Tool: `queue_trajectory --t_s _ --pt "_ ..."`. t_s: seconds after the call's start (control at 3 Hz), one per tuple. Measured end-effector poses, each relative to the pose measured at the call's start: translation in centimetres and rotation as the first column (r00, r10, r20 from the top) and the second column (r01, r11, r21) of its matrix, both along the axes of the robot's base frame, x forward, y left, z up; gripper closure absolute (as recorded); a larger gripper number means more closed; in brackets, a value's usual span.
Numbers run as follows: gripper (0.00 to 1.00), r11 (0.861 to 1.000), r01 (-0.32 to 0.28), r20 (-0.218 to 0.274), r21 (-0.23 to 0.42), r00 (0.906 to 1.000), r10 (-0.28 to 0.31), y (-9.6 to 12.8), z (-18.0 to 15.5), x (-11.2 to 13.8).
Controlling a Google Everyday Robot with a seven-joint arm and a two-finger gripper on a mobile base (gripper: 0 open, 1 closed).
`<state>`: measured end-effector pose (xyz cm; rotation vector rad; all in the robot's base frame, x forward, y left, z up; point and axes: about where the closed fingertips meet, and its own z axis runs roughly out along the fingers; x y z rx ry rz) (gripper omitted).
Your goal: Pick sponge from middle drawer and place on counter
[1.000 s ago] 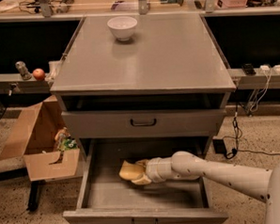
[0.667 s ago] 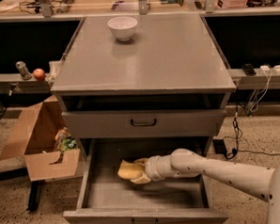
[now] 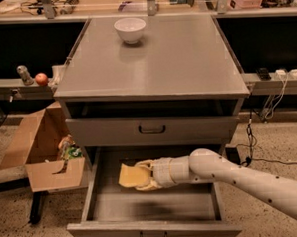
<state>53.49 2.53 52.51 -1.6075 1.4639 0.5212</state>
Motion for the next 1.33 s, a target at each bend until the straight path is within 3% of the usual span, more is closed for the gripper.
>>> queue_trajectory --t_s 0.33,0.67,1.0,1.33 --pt "1.0 0.998 -0.055 0.123 0.023 0.9911 0.052 0.2 5.6 -3.5" --pt "1.0 0.998 -0.056 0.155 0.035 0.9867 0.05 0.0 7.1 -4.1" --pt "1.0 0.998 -0.057 0.155 0.037 0.9866 0.051 0.1 7.1 -4.1" --pt "1.0 0.995 -0.067 0.209 0.072 0.9765 0.051 -0.4 10.9 -4.2"
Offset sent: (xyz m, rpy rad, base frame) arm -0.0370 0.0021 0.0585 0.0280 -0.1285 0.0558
